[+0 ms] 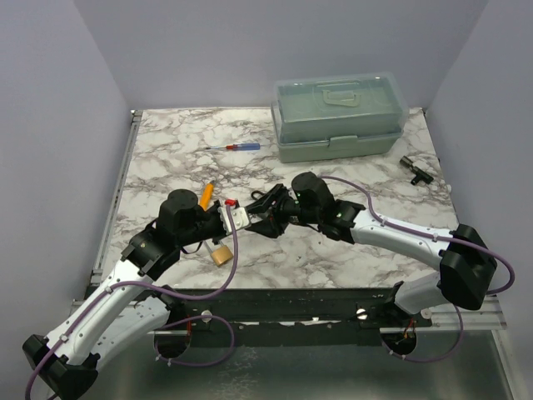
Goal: Unlock with the key
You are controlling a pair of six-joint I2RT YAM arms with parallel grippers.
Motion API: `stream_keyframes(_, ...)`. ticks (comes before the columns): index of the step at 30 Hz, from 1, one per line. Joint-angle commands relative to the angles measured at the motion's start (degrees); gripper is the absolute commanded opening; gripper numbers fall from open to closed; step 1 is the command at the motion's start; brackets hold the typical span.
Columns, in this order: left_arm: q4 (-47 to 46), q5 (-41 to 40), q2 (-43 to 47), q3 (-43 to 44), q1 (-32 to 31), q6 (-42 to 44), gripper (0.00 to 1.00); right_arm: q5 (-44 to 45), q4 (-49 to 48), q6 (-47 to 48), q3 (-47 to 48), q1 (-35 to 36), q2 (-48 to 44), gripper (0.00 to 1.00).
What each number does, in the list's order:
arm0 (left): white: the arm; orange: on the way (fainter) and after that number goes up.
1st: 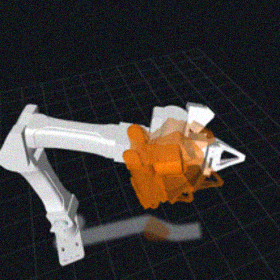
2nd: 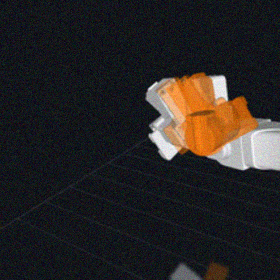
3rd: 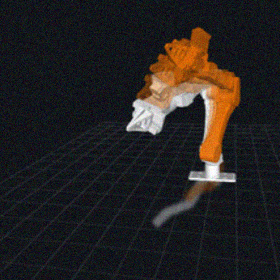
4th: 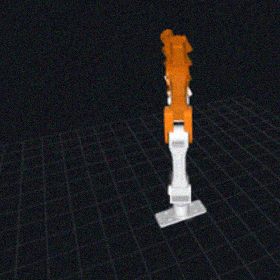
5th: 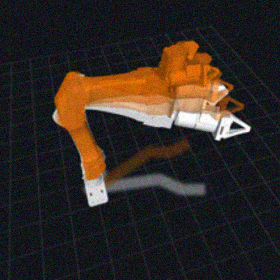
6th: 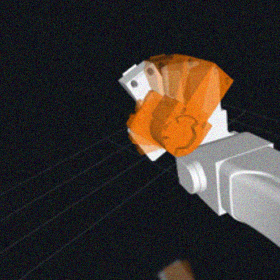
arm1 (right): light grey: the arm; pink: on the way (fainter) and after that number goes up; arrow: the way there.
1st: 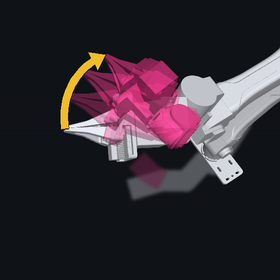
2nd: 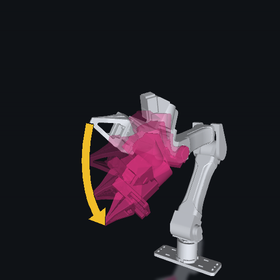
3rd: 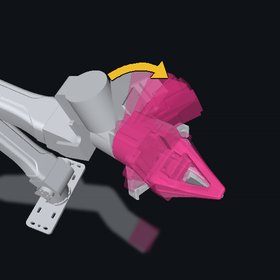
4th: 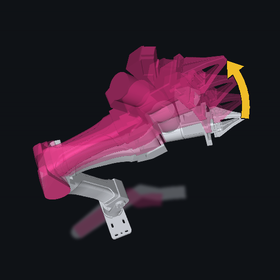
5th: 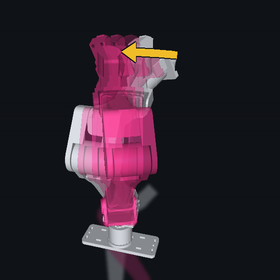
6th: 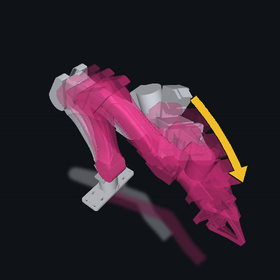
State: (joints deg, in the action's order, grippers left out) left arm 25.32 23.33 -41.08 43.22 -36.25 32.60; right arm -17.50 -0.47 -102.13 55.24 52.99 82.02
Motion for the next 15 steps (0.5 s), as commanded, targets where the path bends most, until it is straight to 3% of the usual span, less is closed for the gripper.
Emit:
stream_keyframes(1, -2.0, -0.5, 0.6, -0.8, -0.3, 0.0, 0.00, 2.2, -1.8, -0.9, 0.0, 0.6, 0.3, 0.52)
stream_keyframes(15, -1.9, 0.8, 2.9, -1.6, -0.3, 0.3, 0.00, 11.0, 3.9, -1.1, -1.2, 0.5, -2.6, 0.36)
